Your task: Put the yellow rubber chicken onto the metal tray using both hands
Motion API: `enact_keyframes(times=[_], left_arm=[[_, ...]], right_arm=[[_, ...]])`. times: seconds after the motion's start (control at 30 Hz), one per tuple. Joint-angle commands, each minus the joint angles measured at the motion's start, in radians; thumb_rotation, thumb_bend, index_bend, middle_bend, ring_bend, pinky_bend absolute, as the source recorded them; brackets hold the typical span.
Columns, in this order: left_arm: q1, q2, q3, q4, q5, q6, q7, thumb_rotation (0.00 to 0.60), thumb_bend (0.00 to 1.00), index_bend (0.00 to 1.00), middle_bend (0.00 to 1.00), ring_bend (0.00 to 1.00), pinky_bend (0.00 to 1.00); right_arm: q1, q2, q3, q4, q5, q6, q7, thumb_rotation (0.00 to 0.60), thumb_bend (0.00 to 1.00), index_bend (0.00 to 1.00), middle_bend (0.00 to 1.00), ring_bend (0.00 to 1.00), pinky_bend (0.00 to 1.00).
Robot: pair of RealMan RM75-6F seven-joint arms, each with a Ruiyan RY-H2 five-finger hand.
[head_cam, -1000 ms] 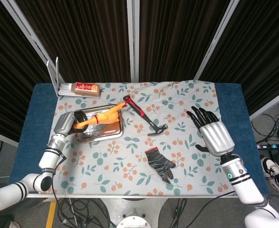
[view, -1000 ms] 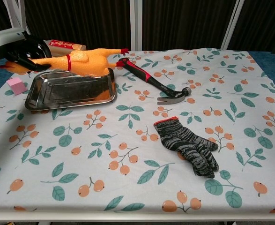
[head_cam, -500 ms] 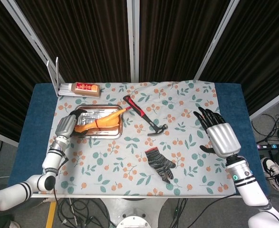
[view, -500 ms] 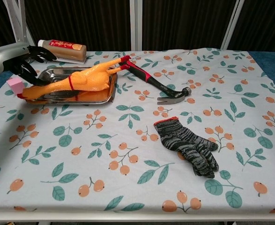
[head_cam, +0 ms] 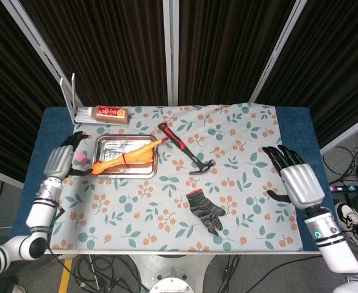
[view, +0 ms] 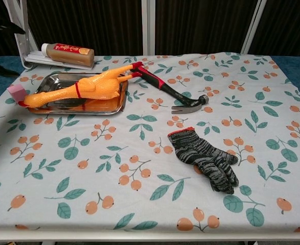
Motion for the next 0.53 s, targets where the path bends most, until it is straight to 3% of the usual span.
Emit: enact_keyframes(times=[0.03, 0.3, 0.53], left_arm=[[0.116, 0.092, 0.059, -0.093, 0.092, 0.147, 0.018, 0.600, 0.16, 0.21, 0.18, 0.12, 0.26], [0.283, 0.147, 0.167, -0.133, 0.226, 0.349, 0.014, 0.600, 0.16, 0.21, 0.19, 0.12, 0.26], [0.390, 0.125, 0.220, -0.162, 0.327, 0.511, 0.075, 0.600, 0.16, 0.23, 0.19, 0.12, 0.24]], right_arm=[[-0.083, -0.001, -0.036, 0.084, -0.081, 0.069, 0.106, 0.600, 0.16, 0.03, 0.16, 0.06, 0.16], [-0.236, -0.061, -0.094, 0.201, -0.158, 0.214, 0.189, 0.600, 0.14, 0.00, 0.03, 0.02, 0.15], [-0.331, -0.130, -0.107, 0.301, -0.216, 0.320, 0.310, 0.600, 0.14, 0.00, 0.04, 0.00, 0.13]])
